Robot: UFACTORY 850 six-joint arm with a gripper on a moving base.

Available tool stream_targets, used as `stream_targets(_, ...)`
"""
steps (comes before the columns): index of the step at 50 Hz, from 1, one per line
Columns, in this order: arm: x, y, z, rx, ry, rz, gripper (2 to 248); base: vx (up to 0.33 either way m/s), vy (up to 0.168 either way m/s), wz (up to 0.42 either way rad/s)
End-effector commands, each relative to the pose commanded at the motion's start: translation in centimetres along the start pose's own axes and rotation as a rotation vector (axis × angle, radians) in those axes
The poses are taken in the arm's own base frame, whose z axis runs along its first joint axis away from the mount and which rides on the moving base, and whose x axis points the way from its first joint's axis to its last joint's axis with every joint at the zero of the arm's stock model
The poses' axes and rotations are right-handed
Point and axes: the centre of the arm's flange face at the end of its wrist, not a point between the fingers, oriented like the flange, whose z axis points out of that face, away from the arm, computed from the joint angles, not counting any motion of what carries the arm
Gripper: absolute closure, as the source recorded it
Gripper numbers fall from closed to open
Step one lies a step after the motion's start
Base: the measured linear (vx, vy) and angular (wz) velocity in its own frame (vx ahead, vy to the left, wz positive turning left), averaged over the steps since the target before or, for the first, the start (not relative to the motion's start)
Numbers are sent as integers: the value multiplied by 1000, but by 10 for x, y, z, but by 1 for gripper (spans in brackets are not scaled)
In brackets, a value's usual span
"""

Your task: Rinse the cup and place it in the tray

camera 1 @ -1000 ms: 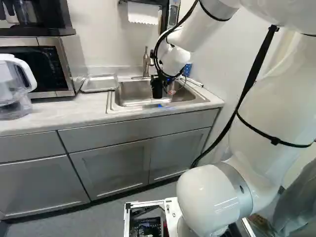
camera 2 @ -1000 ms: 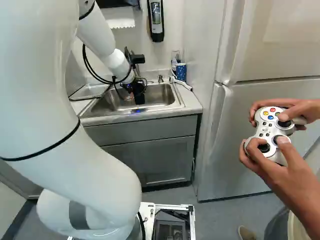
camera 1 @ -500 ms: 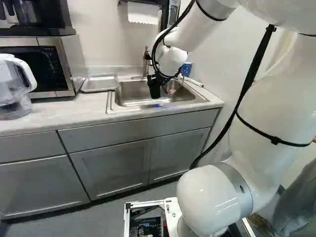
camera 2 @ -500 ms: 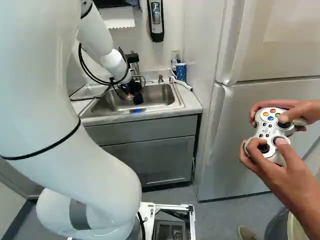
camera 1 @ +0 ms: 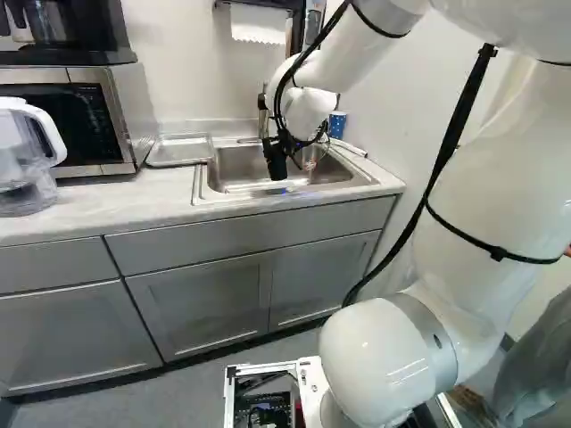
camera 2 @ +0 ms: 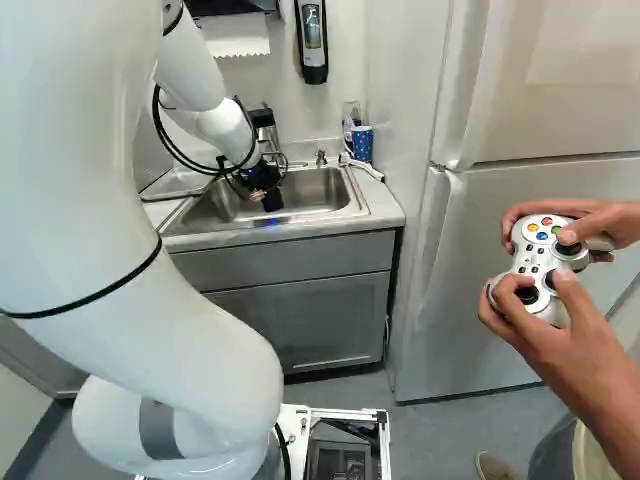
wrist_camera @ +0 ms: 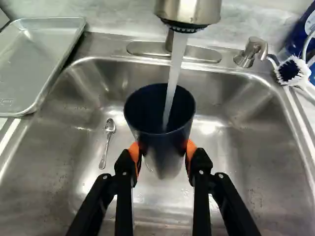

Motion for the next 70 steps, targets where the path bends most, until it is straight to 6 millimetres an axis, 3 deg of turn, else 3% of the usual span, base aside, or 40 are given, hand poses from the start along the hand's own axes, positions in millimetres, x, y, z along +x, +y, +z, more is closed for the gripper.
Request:
stream_targets(33,7,3,9,-5,-19,110,139,0,0,0)
stream_targets(70,7,3,10,-8,-20,60,139,0,0,0)
